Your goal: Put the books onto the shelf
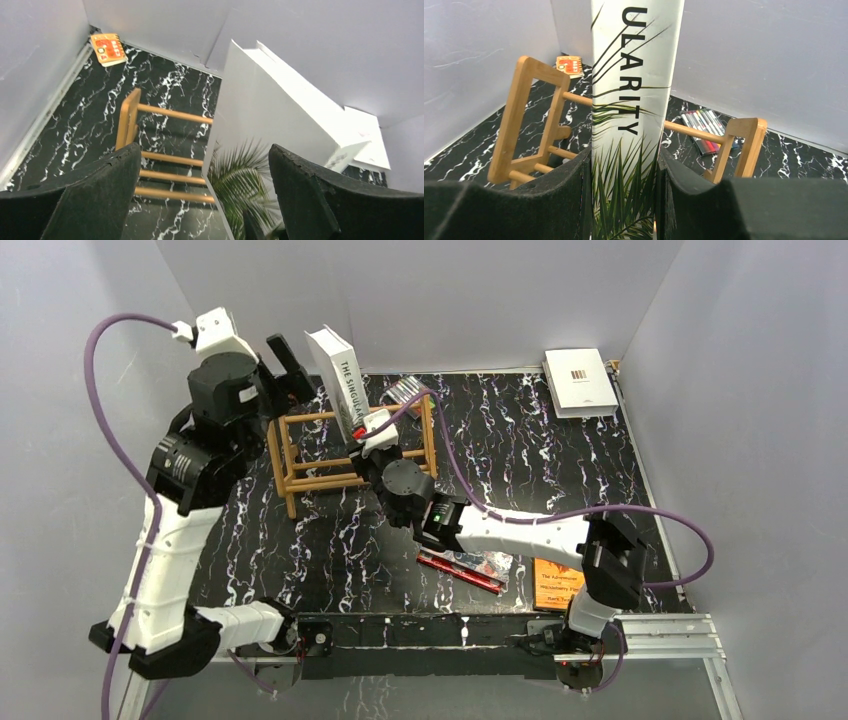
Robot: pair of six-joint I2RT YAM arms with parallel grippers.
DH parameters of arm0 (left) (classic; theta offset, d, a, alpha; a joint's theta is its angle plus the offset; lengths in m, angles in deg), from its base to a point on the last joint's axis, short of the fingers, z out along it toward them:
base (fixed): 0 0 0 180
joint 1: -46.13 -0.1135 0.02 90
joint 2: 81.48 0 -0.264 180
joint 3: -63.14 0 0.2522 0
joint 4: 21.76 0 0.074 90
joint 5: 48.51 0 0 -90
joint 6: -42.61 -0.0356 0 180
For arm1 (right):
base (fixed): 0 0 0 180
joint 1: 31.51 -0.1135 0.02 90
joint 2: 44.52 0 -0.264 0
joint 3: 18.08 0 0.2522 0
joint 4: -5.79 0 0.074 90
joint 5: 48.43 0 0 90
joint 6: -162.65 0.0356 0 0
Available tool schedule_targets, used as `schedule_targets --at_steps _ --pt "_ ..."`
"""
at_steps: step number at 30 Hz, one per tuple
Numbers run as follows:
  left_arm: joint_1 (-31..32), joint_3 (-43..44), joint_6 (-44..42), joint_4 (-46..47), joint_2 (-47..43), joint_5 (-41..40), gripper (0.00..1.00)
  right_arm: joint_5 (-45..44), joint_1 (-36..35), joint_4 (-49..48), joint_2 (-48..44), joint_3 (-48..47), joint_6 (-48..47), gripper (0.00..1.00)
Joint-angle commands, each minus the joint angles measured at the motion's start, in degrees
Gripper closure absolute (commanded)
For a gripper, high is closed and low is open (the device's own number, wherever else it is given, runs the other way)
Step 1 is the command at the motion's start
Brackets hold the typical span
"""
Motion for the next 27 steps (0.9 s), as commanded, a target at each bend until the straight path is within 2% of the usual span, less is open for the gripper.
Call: schedule_targets --at_steps 1,7,10,13,17,21,27 --pt "-4.67 5.61 -4.72 0.01 6.83 0.90 0.04 -3.96 0.06 -8.00 0.24 -3.80 -0.92 0.59" --pt "-24.92 10.24 0.37 -0.90 14.56 23.41 0.05 -2.96 0.06 -7.81 3.69 -5.87 -0.69 0.59" --pt "-34.67 8.38 2.44 0.36 15.15 30.94 0.05 -2.35 -0.06 -7.27 6.15 -7.63 0.18 0.59" --pt "-40.51 5.10 3.25 1.49 14.92 37.62 0.05 -2.52 -0.55 -6.92 9.05 -10.15 0.67 0.59" --pt "-44.93 -0.55 3.41 2.31 13.28 38.76 0.05 -5.21 -2.35 -7.04 14.24 -15.13 -0.20 0.58" --pt "-47.48 -4.92 3.55 2.79 10.39 33.69 0.06 -7.02 -2.91 -5.74 20.24 -20.79 0.58 0.58" --pt "-49.55 -6.73 3.24 2.74 9.36 31.09 0.05 -10.48 -3.66 0.27 30.40 -33.56 2.20 0.57"
